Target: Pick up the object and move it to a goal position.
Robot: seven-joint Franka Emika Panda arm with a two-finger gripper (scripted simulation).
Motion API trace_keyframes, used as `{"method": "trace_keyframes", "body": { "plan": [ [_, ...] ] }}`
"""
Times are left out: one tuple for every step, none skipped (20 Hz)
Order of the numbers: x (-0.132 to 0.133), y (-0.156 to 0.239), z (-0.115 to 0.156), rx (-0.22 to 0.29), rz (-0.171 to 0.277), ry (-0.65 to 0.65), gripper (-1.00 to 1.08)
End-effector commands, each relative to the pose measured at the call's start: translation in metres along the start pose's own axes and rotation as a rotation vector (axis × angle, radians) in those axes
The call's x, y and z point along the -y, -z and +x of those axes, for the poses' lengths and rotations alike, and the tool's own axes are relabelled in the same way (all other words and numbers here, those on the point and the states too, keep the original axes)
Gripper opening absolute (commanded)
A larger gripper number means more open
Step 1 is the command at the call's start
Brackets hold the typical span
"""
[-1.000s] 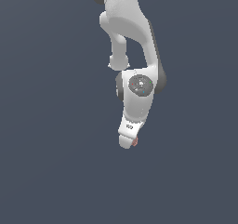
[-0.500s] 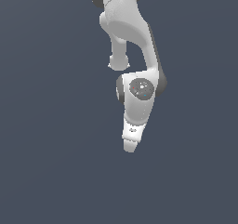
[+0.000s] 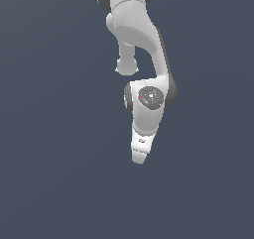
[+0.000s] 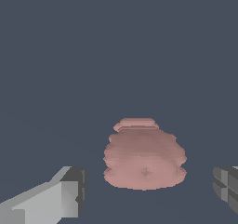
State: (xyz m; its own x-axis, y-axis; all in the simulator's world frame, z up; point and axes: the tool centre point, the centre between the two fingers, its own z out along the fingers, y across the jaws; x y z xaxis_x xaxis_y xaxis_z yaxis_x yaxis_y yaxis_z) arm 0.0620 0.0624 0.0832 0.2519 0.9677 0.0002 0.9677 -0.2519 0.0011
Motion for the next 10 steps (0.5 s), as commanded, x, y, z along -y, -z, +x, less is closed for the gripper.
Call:
{"method": "trace_keyframes", "body": {
  "plan": [
    [0.001, -0.012, 0.000, 0.000, 0.001, 0.001, 1.00],
    [0.001, -0.018, 0.000, 0.000, 0.001, 0.002, 1.00],
    [0.001, -0.024, 0.000, 0.000, 0.001, 0.003, 1.00],
    [0.001, -0.029, 0.000, 0.000, 0.001, 0.003, 1.00],
    [0.001, -0.034, 0.000, 0.000, 0.001, 0.003, 1.00],
    [0.002, -0.037, 0.000, 0.000, 0.001, 0.004, 1.00],
    [0.001, -0.039, 0.000, 0.000, 0.001, 0.004, 1.00],
    [0.001, -0.041, 0.000, 0.000, 0.001, 0.004, 1.00],
    [0.001, -0.042, 0.000, 0.000, 0.001, 0.004, 1.00],
    [0.000, -0.041, 0.000, 0.000, 0.001, 0.004, 1.00]
  ]
}}
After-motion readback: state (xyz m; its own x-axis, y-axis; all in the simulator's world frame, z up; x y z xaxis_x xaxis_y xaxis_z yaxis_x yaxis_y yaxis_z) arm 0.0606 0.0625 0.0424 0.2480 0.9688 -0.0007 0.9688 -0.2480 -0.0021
